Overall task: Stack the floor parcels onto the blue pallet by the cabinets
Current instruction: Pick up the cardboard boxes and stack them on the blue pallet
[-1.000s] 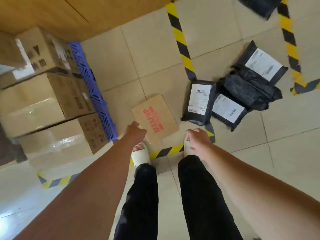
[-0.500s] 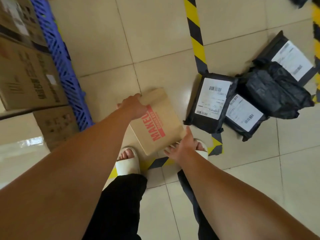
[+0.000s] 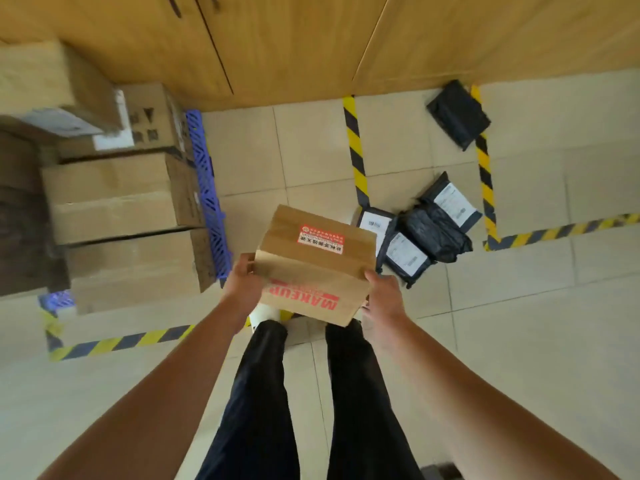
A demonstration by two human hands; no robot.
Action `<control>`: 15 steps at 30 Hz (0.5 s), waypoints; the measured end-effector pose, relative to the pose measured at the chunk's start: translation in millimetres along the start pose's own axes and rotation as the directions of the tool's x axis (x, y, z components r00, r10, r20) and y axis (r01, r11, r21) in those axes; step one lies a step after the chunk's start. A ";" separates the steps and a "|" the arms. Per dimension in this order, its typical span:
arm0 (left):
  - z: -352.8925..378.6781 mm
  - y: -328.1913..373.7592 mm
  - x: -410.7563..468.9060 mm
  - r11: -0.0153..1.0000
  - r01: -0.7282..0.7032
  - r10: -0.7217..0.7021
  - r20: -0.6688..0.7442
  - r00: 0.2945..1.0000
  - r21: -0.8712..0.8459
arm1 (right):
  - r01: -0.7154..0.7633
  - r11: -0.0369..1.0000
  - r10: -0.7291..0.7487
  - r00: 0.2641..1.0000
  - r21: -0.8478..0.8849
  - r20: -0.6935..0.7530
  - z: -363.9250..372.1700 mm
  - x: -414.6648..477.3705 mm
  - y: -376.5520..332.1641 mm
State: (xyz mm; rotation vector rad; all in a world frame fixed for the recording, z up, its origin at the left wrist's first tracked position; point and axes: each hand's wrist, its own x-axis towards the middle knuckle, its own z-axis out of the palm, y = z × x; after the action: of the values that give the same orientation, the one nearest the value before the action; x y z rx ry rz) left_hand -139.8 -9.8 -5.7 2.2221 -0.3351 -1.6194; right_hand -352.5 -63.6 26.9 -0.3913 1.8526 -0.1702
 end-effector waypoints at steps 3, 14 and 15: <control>-51.8 29.1 -92.9 0.929 0.065 -0.076 -0.015 0.997 -0.364 | 0.142 0.990 -0.143 0.985 0.022 0.096 -22.8 -93.9 -37.5; -176.8 64.1 -235.0 0.752 -0.078 0.199 0.112 0.974 -0.655 | 0.272 0.950 -0.297 0.940 0.155 0.166 -27.7 -260.2 -90.0; -181.0 64.0 -240.7 0.748 -0.107 0.215 0.086 0.973 -0.655 | 0.272 0.947 -0.301 0.936 0.171 0.180 -24.9 -264.0 -89.8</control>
State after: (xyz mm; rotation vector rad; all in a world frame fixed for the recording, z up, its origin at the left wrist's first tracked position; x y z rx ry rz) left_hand -41.1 56.6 278.3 1.4997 0.0112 -1.5144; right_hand -288.9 -57.0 299.5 -0.5581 1.5633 -0.4449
